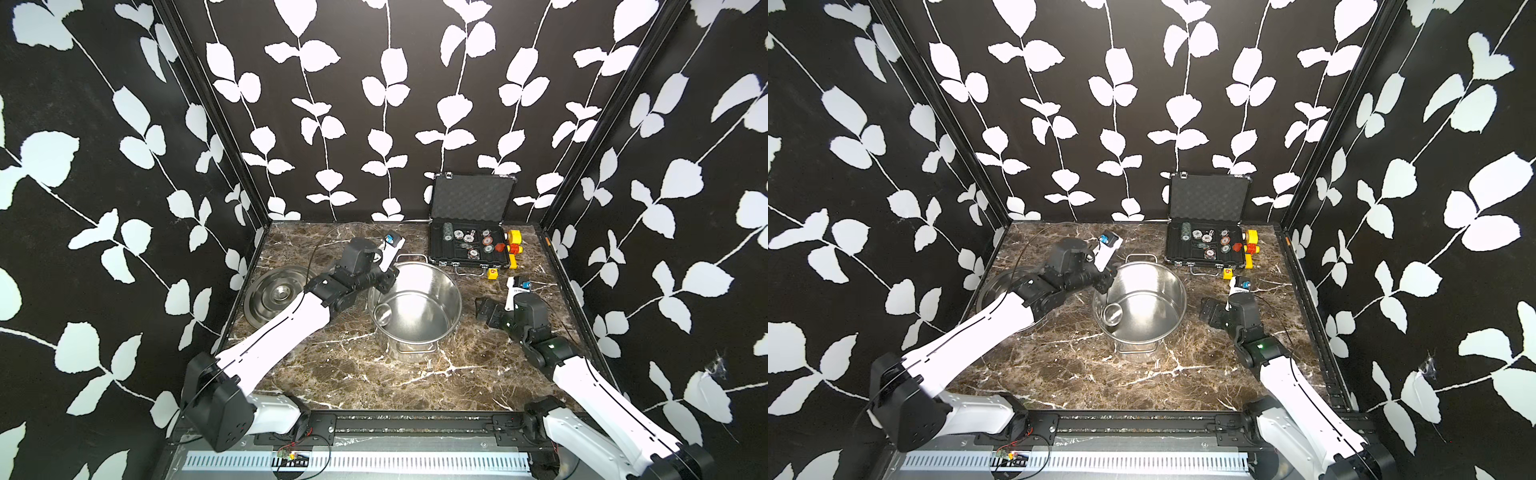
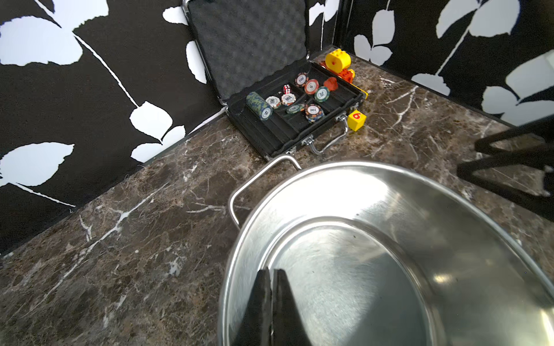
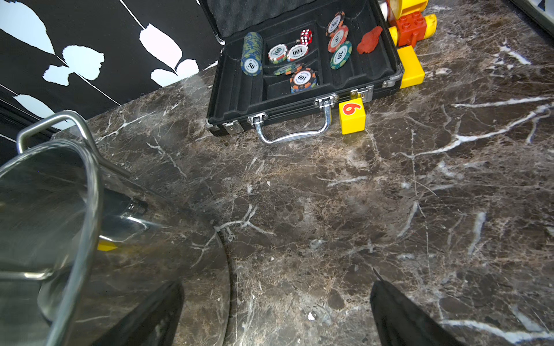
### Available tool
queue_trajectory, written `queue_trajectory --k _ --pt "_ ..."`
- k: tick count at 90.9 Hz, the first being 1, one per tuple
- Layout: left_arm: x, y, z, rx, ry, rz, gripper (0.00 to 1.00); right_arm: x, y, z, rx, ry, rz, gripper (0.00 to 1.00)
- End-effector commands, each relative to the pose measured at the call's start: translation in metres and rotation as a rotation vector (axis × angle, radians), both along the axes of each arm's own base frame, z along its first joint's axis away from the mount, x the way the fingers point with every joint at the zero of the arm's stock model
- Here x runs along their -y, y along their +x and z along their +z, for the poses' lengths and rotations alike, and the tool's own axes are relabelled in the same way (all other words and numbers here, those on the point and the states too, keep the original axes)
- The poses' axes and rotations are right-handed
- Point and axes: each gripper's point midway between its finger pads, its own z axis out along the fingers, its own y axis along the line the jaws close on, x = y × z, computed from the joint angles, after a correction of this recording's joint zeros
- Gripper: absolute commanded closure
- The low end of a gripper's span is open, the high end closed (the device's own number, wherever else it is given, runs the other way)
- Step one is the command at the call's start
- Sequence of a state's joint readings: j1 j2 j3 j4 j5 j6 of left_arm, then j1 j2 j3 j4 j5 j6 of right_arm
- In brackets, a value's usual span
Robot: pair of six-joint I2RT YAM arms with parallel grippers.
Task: Stir the soup with a spoon
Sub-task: Stir the soup in the pan with a stick.
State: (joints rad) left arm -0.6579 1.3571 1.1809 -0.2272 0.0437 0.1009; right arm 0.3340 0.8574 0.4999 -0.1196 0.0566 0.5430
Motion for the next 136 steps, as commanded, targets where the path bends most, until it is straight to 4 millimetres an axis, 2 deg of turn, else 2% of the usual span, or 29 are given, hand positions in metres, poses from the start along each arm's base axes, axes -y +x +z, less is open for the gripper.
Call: queue_trajectory --k 1,20,36,44,48,58,71,87,100,112,122,136 --pt "0.015 0.024 0.031 0.086 -0.067 -0.018 1.0 0.001 0.001 0.005 0.021 0.001 -0.012 0.01" --pt "0.053 0.057 0.025 0.061 -0.081 -0.081 1.0 0.002 -0.001 0.003 0.017 -0.009 -0.011 0.01" --pt "0.09 0.061 0.019 0.008 -0.139 -0.171 1.0 0.005 -0.002 0.001 0.02 -0.014 -0.022 0.01" --pt "0.109 0.051 0.023 0.014 -0.146 -0.22 1.0 0.004 -0.002 -0.001 0.016 -0.008 -0.022 0.01" --pt "0.128 0.035 0.025 0.012 -0.148 -0.273 1.0 0.004 -0.002 -0.002 0.012 -0.008 -0.02 0.01" --pt "0.155 0.006 0.022 -0.002 -0.143 -0.361 1.0 0.004 -0.001 -0.001 0.015 -0.008 -0.022 0.01" --pt "0.169 -0.03 0.023 -0.02 -0.146 -0.442 1.0 0.004 0.0 -0.002 0.014 -0.011 -0.02 0.01" --pt "0.165 -0.073 0.029 -0.031 -0.161 -0.521 1.0 0.002 0.003 -0.003 0.013 -0.011 -0.015 0.01" --pt "0.15 -0.095 0.027 -0.058 -0.164 -0.537 1.0 -0.004 0.008 -0.003 0.008 0.004 -0.001 0.01" --pt "0.129 -0.104 0.014 -0.079 -0.121 -0.498 1.0 -0.006 0.01 -0.002 0.006 0.009 0.006 0.01" --pt "0.108 -0.103 -0.003 -0.094 -0.045 -0.432 1.0 -0.006 0.01 0.001 0.013 0.009 0.007 0.01" --pt "0.081 -0.1 -0.015 -0.121 0.013 -0.356 1.0 -0.007 0.011 0.002 0.011 0.007 0.01 0.01"
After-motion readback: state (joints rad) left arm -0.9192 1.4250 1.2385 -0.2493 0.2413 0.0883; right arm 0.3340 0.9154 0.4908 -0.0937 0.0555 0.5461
